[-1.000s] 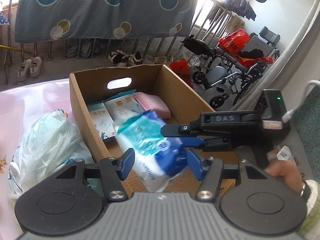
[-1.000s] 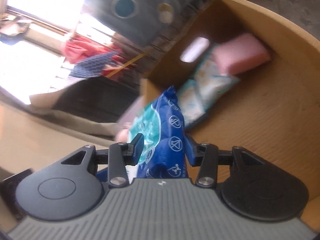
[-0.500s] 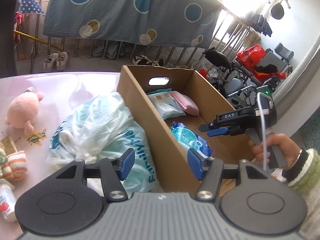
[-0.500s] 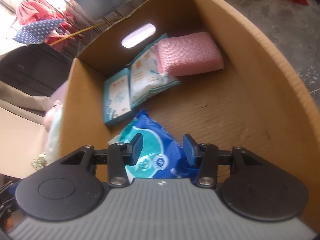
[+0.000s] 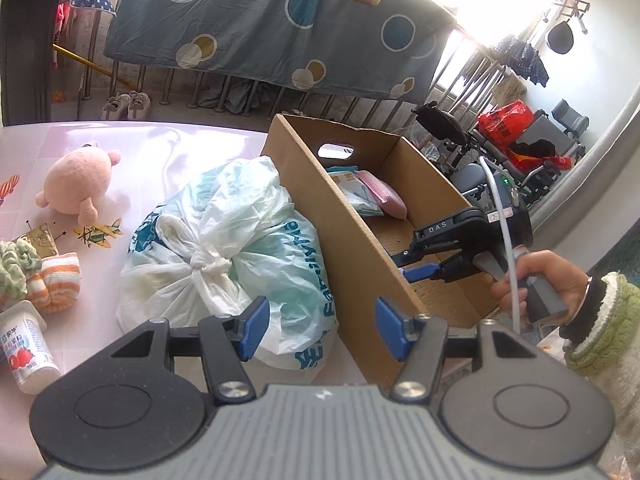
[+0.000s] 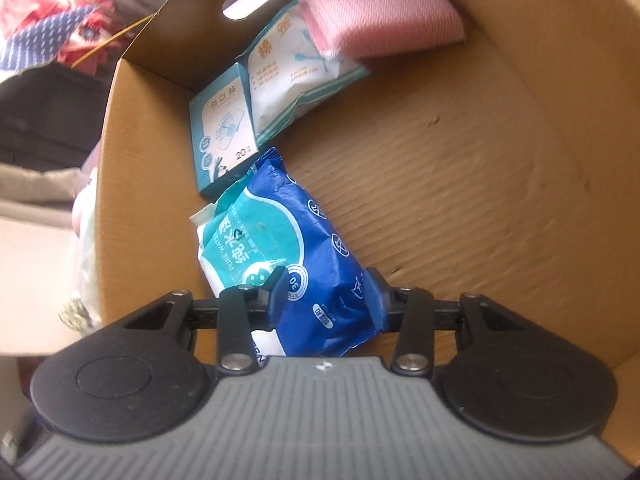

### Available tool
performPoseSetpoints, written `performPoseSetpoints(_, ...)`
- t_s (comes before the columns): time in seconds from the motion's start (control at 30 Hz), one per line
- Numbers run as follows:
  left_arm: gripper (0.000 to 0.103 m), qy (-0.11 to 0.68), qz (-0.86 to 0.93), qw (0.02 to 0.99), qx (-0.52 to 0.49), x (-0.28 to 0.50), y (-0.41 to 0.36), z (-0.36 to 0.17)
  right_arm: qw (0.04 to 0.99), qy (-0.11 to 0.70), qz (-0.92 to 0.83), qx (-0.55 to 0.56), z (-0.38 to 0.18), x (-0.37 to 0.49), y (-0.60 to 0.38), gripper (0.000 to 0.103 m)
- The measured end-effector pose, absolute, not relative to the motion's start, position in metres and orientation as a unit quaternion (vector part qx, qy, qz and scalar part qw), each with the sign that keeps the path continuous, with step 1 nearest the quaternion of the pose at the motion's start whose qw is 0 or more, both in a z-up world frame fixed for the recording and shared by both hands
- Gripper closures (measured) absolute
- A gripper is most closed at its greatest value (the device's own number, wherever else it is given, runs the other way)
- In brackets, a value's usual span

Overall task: Organize soft objects
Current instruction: 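Lower the wipes pack into the box and open the right gripper, then reach the right gripper to the pink plush pig and grasp it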

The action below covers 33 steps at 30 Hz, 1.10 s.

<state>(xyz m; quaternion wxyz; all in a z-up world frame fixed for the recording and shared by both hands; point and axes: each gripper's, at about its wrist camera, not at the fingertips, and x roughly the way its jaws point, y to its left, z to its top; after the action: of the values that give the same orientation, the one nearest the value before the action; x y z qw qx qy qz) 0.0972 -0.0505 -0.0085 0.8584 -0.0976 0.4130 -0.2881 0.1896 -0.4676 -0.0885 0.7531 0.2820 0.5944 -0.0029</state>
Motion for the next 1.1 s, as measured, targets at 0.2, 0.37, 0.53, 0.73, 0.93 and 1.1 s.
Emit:
performPoseSetpoints(0.2,0.044,0.416,-0.282,0.858,-0.107,0.095,-0.039,-0.012,0.754,0.581,-0.025,0.305,-0.09,0.189,-0.442,0.065)
performPoseSetpoints(0.37,0.044,0.419,-0.275,0.858,-0.113,0.092,-0.03,-0.016,0.759,0.562,-0.044,0.327,-0.091,0.19,-0.441,0.065)
performPoseSetpoints(0.53,0.043,0.414,-0.257,0.867,-0.104,0.088,-0.022,-0.017,0.761,0.556,-0.042,0.332,-0.092,0.192,-0.444,0.062)
performPoseSetpoints(0.73,0.04,0.398,-0.211,0.891,-0.058,0.074,-0.008,-0.019,0.769,0.536,-0.027,0.347,-0.08,0.178,-0.448,0.046)
performPoseSetpoints(0.93,0.038,0.375,-0.17,0.91,-0.037,0.055,0.014,-0.017,0.803,0.496,-0.013,0.33,-0.046,0.153,-0.446,0.038)
performPoseSetpoints(1.1,0.037,0.361,-0.136,0.922,-0.031,0.039,0.039,-0.017,0.835,0.452,0.016,0.313,-0.011,0.135,-0.433,0.037)
